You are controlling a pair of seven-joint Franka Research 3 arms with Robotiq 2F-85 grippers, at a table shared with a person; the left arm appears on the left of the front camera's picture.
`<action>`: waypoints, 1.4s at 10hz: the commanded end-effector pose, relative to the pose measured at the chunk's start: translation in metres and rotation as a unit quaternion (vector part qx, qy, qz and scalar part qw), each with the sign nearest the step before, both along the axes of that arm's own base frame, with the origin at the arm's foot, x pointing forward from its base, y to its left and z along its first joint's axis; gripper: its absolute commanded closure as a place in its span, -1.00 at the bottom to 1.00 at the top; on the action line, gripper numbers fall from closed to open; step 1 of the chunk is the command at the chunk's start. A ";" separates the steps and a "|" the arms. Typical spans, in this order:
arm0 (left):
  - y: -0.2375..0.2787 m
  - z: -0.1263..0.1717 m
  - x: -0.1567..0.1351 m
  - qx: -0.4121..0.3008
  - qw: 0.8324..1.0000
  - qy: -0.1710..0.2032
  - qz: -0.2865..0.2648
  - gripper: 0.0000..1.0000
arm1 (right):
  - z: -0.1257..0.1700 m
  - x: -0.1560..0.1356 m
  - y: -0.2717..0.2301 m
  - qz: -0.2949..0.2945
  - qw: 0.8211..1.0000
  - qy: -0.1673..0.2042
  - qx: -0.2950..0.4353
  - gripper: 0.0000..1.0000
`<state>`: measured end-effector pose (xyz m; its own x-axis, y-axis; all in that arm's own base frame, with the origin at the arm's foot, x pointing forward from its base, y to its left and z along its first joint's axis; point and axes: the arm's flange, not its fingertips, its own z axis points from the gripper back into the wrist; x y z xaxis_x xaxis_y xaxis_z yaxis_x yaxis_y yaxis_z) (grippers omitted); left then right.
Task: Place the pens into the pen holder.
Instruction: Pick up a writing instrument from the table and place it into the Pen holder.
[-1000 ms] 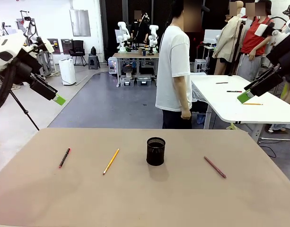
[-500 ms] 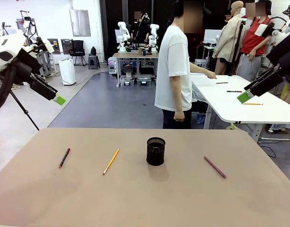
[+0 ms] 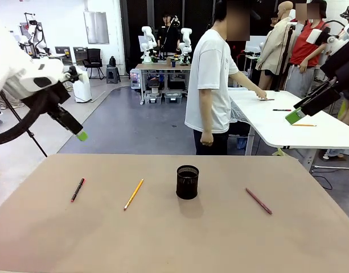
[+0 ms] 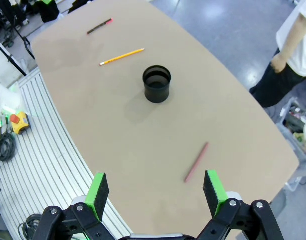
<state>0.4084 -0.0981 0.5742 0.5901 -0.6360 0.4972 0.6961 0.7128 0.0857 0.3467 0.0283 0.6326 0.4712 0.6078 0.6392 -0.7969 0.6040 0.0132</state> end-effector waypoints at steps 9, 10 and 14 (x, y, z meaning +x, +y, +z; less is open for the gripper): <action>0.051 -0.088 0.088 0.120 0.964 0.054 0.231 -1.00 | 0.001 -0.001 -0.001 0.003 1.000 0.000 0.007 -1.00; 0.051 -0.088 0.088 0.120 0.964 0.054 0.231 -1.00 | 0.001 -0.001 -0.001 0.003 1.000 0.000 0.007 -1.00; 0.047 -0.086 0.093 0.116 0.963 0.054 0.238 -1.00 | 0.001 -0.001 -0.001 0.003 1.000 0.000 0.007 -1.00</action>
<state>0.5008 -0.0509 0.4878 0.8831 -0.3670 0.2924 0.3088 0.9237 0.2268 0.3467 0.0279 0.6327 0.4719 0.6074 0.6391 -0.7962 0.6050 0.0129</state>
